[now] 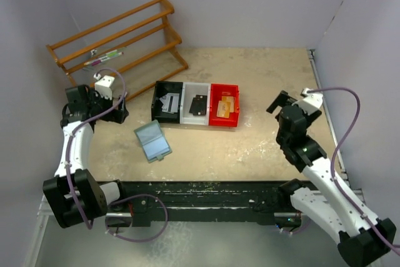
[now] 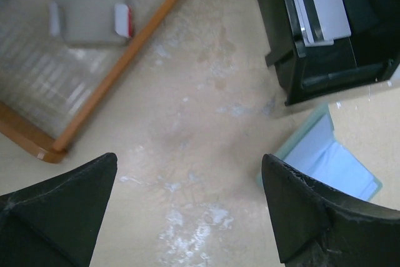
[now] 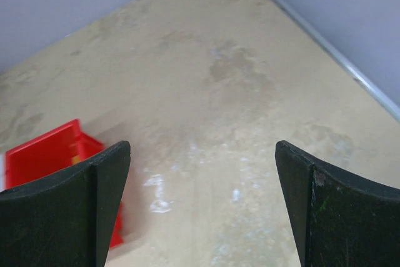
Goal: Take the credit cards out of the card holder
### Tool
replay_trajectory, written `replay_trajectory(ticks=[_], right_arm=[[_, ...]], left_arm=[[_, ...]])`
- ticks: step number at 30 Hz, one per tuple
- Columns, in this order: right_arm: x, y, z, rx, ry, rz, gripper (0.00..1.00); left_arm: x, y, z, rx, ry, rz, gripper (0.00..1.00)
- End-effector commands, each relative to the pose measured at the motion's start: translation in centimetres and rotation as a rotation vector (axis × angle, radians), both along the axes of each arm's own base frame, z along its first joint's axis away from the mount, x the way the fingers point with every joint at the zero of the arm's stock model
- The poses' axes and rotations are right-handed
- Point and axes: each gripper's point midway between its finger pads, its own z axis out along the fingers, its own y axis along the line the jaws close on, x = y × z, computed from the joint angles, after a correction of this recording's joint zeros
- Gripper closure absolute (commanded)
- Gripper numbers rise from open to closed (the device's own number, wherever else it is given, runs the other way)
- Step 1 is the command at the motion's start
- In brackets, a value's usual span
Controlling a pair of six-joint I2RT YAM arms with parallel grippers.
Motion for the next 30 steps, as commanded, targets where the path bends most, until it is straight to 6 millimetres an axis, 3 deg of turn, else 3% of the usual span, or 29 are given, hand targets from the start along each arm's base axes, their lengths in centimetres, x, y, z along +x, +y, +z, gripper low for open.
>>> replay_trajectory(ticks=[1, 3, 7, 8, 14, 24, 30], right_arm=[[-2.4, -3.9, 0.3, -0.049, -0.078, -0.19, 0.01], [-2.8, -4.2, -0.4, -0.078, -0.068, -0.186, 0.0], [-2.9, -4.4, -2.9, -0.191, 0.029, -0.152, 0.0], [-3.5, -5.2, -3.5, -0.187, 0.032, -0.216, 0.01], [-3.2, -3.5, -4.8, -0.204, -0.045, -0.035, 0.0], [-4.0, -3.6, -6.7, -0.254, -0.102, 0.014, 0.0], [-4.2, -5.0, -7.6, -0.238, -0.096, -0.108, 0.0]], left_arm=[[0.0, -0.9, -0.5, -0.079, -0.099, 0.058, 0.0], [-0.4, -0.9, -1.7, -0.082, -0.121, 0.081, 0.0], [-0.2, -1.2, -1.6, -0.146, -0.137, 0.124, 0.01], [-0.1, -1.3, -1.8, -0.165, -0.139, 0.14, 0.01], [-1.1, -1.8, -4.6, -0.155, -0.196, 0.119, 0.01], [-3.1, -2.5, -5.2, -0.154, -0.363, 0.134, 0.01], [-4.1, -3.1, -4.8, -0.14, -0.404, 0.106, 0.01]])
